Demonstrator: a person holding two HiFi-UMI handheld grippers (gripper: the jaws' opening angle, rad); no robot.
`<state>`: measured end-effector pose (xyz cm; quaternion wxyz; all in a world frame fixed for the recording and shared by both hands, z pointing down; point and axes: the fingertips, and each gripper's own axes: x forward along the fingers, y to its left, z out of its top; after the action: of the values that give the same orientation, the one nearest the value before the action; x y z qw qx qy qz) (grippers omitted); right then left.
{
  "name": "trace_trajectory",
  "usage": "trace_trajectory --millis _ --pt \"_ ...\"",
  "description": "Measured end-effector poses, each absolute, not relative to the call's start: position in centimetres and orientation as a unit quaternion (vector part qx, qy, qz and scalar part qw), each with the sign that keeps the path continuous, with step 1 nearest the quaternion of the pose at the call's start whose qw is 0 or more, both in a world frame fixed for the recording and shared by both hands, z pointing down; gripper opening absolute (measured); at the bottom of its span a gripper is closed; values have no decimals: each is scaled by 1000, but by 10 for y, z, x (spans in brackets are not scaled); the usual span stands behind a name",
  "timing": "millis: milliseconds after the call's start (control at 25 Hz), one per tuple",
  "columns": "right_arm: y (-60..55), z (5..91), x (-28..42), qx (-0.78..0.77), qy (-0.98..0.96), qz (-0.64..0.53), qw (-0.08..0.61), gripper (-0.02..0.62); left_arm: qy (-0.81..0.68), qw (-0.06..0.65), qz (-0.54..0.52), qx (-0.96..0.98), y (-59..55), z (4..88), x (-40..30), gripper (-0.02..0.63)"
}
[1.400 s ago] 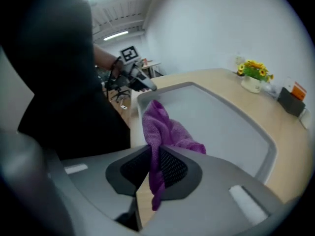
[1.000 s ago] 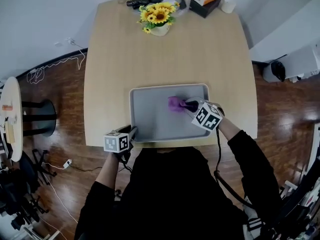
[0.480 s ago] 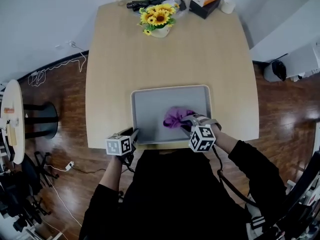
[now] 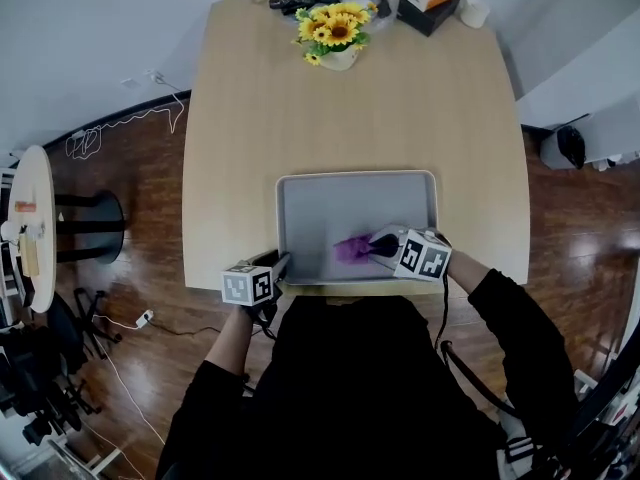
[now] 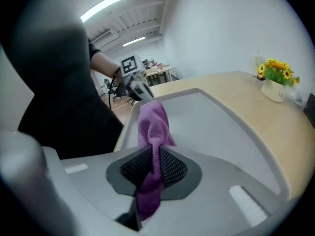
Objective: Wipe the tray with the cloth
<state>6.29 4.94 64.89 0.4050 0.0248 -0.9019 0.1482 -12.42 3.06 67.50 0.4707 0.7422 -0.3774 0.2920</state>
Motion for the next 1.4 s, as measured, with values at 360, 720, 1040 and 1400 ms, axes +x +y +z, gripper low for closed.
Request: trace_trajectory --millis 360,720,1040,1400 --pt "-112 646 75 166 -880 59 440 43 -379 480 286 738 28 678 -124 115" --pt "-12 653 25 144 -875 20 462 41 -368 487 277 742 28 679 -123 115" --pt "97 645 -30 -39 -897 139 418 43 -360 492 269 745 27 678 -123 115" --pt "-84 651 -22 118 -892 84 428 43 -365 493 263 745 26 678 -122 115"
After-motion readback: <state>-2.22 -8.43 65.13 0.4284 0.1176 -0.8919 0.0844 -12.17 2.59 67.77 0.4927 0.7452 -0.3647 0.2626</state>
